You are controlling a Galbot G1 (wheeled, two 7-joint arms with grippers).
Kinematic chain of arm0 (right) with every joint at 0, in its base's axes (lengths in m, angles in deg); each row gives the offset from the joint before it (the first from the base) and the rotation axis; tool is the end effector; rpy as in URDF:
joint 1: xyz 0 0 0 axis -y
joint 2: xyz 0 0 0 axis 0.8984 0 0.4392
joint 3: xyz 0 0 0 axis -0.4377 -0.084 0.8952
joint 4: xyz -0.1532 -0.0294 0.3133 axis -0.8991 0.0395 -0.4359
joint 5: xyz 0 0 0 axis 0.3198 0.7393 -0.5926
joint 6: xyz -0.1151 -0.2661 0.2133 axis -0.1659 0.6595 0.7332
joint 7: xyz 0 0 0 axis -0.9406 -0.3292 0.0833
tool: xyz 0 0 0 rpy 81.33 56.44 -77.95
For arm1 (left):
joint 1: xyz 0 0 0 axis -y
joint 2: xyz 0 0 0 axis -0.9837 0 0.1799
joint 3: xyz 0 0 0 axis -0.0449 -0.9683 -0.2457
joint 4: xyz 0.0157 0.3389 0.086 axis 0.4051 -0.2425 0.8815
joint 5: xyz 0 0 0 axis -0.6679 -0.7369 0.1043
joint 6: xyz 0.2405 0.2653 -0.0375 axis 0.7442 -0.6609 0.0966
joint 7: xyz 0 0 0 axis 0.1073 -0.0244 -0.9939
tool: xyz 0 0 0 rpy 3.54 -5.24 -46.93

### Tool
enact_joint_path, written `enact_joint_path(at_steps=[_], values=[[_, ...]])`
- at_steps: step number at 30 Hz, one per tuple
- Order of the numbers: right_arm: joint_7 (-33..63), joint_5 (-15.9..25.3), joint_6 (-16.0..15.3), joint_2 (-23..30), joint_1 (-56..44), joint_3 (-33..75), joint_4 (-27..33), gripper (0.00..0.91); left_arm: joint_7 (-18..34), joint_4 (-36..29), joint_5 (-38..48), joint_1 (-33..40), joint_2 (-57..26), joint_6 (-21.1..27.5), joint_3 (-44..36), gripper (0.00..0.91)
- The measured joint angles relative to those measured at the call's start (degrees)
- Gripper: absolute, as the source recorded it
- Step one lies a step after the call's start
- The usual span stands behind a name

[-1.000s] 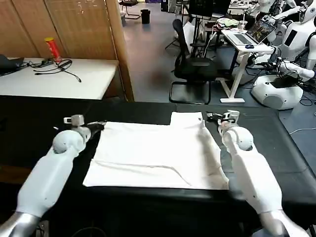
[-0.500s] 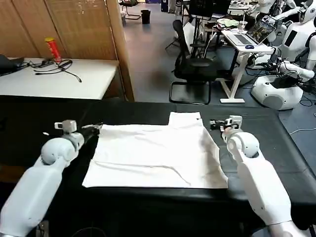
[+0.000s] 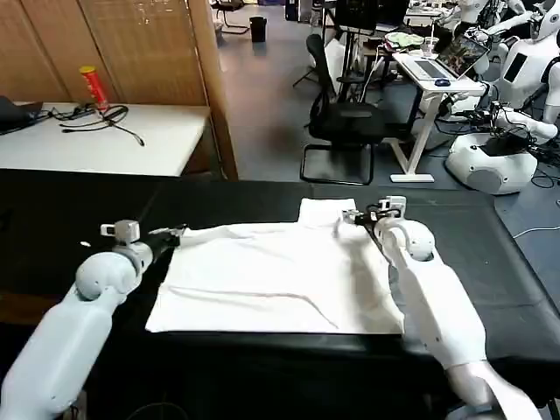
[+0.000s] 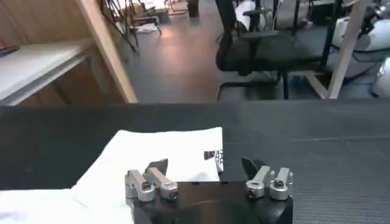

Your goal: Fold and organize the clothes.

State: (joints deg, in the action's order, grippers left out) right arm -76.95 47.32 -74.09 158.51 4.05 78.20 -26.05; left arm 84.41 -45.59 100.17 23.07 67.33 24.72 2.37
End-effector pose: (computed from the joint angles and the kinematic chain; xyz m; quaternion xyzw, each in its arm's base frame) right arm 0.5239 -0.0592 -0.2541 0.0662 -0.9538 -0.0803 0.2817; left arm 0.4154 0.1551 -0.2384 -0.0923 -0.9644 0.0202 0.2472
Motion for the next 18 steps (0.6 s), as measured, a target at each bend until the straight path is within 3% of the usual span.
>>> enact_joint_path(at_steps=[7,18], values=[[-0.1,0.0,0.4,0.4,0.0,0.4,0.6,0.098,0.0,0.0,0.0,-0.1,-0.3,0.0,0.1,0.0],[-2.1,1.0,4.1,-2.1,-2.5,0.5,-3.6,0.078,-0.1,0.4,-0.2,0.1,-0.2,-0.1,0.1,0.0]])
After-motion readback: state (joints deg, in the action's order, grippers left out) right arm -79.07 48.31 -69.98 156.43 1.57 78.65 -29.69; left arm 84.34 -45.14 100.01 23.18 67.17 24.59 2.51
